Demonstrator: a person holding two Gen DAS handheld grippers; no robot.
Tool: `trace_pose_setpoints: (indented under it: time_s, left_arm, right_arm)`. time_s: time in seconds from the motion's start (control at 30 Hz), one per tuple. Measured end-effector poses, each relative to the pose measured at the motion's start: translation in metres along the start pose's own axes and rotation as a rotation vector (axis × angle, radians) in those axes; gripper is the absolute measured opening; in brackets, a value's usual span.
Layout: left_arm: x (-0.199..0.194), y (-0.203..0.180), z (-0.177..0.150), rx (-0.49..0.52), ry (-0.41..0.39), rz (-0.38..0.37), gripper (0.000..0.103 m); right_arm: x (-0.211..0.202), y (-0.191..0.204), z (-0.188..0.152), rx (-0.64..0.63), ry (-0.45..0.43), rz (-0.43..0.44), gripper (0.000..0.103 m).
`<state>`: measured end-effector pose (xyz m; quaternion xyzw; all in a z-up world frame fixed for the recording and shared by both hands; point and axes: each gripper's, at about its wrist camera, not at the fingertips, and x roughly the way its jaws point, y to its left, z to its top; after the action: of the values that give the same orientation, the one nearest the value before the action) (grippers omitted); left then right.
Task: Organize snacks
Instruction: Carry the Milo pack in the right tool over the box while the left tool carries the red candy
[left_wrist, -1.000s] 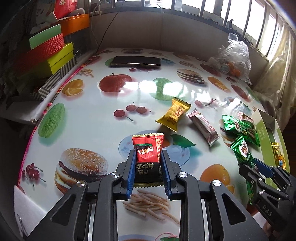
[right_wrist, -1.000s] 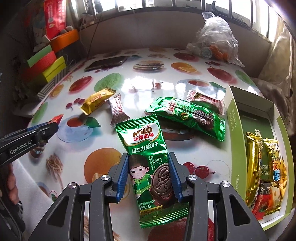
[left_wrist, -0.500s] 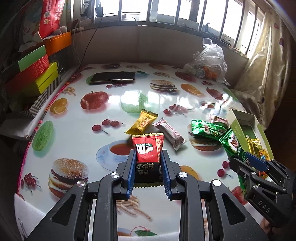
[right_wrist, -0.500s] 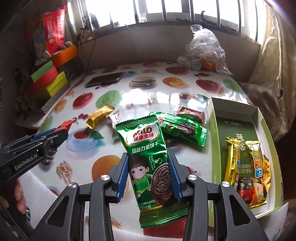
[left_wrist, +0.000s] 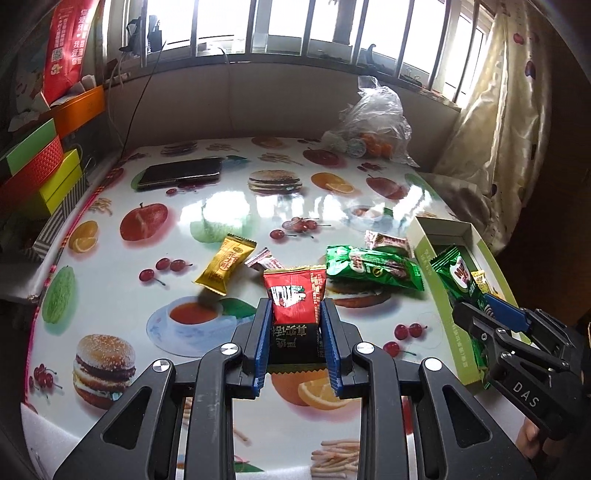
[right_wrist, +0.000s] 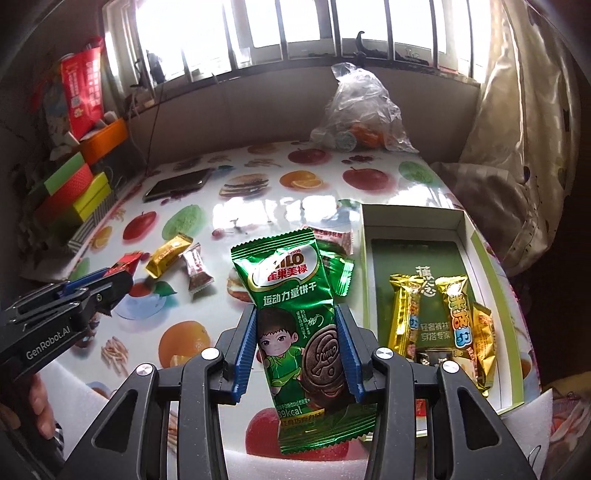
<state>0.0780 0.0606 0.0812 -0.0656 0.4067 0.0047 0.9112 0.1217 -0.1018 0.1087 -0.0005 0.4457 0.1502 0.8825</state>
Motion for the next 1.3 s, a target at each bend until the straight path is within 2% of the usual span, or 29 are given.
trace_pose_setpoints:
  time_s: [0.93, 1.3]
  left_arm:
    - [0.017, -0.103, 0.023, 0.158, 0.002, -0.186, 0.027]
    - [0.038, -0.136, 0.024, 0.2, 0.057, -0.263, 0.027]
  right_arm:
    - [-0.036, -0.094, -0.008, 0.166, -0.04, -0.171, 0.04]
    - [-0.031, -0.122, -0.017, 0.207, -0.007, -0.216, 0.04]
